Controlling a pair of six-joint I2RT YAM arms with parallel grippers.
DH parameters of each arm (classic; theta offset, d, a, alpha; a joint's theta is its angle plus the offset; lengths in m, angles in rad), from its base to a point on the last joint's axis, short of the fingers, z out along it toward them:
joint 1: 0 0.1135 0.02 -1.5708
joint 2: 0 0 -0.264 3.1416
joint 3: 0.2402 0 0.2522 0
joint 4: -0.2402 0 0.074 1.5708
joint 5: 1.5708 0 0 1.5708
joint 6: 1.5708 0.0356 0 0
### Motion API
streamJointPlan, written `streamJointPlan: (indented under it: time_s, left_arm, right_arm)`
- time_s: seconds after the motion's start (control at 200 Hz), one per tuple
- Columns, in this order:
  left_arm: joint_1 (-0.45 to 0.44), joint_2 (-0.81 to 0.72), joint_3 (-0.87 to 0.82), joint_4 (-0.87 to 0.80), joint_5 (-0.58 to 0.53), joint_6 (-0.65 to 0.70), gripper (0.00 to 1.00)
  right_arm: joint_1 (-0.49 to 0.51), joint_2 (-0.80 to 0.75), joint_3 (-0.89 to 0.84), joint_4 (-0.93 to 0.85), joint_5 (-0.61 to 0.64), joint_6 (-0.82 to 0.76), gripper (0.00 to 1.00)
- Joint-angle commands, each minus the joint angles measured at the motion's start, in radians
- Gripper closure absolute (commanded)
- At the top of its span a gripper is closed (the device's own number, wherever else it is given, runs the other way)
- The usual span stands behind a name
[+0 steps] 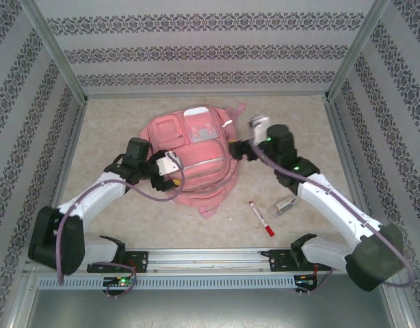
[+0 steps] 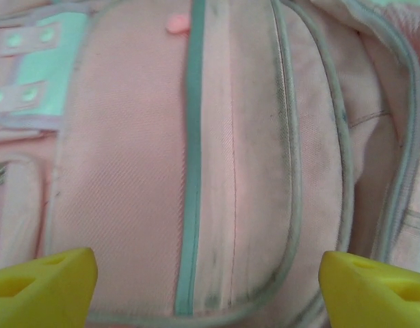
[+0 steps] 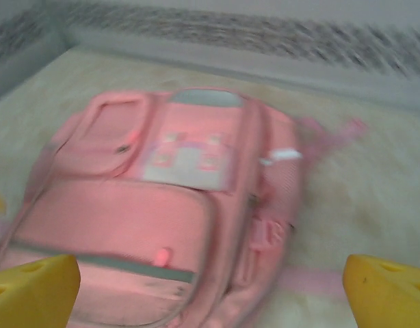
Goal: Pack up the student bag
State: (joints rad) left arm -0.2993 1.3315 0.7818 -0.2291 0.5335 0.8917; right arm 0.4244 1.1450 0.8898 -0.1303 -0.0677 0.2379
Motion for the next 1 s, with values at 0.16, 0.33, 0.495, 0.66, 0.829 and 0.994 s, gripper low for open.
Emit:
streamJointPlan:
  time_s: [0.16,0.33,0.495,0.66,0.829,0.994]
  left_arm:
    - [-0.072,0.188,0.102,-0.003,-0.041,0.096,0.27]
    - [-0.115,0.224,0.115,-0.041,0.032,0.166,0.20]
    - [-0.129,0.197,0.150,-0.172,0.109,0.186,0.04]
    - [-0.147,0.230,0.145,-0.094,-0.060,0.061,0.21]
    - [-0.148,0.315,0.250,-0.145,-0.184,-0.051,0.79]
    - [-0.147,0.283,0.257,-0.141,-0.174,-0.115,1.00]
  right_arm:
    - [-0.041,0.043,-0.040,-0.416,-0.102,0.454,0.03]
    - [-0.043,0.064,-0.063,-0.466,-0.185,0.443,0.04]
    - [-0.042,0.079,-0.038,-0.523,-0.208,0.395,0.08]
    - [-0.042,0.101,-0.014,-0.545,-0.192,0.391,0.12]
    - [-0.027,0.141,0.010,-0.587,-0.240,0.378,0.17]
    - [0.018,0.109,-0.017,-0.678,-0.165,0.388,0.16]
